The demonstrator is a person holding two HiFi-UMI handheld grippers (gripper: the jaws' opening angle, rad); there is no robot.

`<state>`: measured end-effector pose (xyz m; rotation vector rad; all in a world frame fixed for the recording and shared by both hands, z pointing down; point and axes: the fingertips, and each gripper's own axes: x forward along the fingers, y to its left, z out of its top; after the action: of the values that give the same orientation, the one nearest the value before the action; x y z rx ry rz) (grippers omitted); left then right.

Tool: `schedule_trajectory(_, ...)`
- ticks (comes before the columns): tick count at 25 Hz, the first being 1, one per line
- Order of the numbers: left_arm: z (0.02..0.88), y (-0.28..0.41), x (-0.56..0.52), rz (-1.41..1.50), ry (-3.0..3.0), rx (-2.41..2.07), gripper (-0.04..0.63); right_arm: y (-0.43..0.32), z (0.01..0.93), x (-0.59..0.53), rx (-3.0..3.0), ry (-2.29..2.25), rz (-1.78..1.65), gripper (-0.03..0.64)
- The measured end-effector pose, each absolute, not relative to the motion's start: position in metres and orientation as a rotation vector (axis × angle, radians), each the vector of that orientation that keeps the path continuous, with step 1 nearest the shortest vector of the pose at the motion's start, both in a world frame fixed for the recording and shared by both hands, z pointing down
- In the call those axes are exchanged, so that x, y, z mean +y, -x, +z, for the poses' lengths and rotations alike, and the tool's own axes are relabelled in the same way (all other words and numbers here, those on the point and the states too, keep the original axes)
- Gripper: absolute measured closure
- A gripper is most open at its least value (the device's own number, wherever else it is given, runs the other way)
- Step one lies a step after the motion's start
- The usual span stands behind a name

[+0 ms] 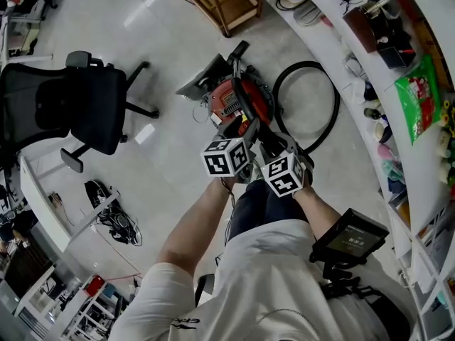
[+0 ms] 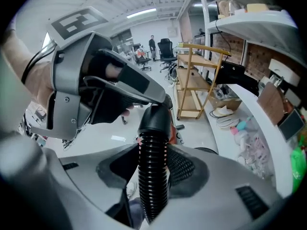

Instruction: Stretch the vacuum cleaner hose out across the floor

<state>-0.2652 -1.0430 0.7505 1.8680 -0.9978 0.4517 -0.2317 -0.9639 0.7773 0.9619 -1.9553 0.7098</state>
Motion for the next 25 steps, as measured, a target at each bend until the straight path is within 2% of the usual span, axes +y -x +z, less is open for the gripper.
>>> schedule_trajectory(9,0.764,0.226,-1.035,0.463,-1.817,-0.873,0.403,0.184,0.794,-0.946,-1.875,-1.011,0.764,0.439)
schedule_trajectory(25,0.786,0.176,-1.042,0.454,-1.742,-0.763,0.379,0.161,0.792,-0.947,-1.888,-1.052,0.654,0.440)
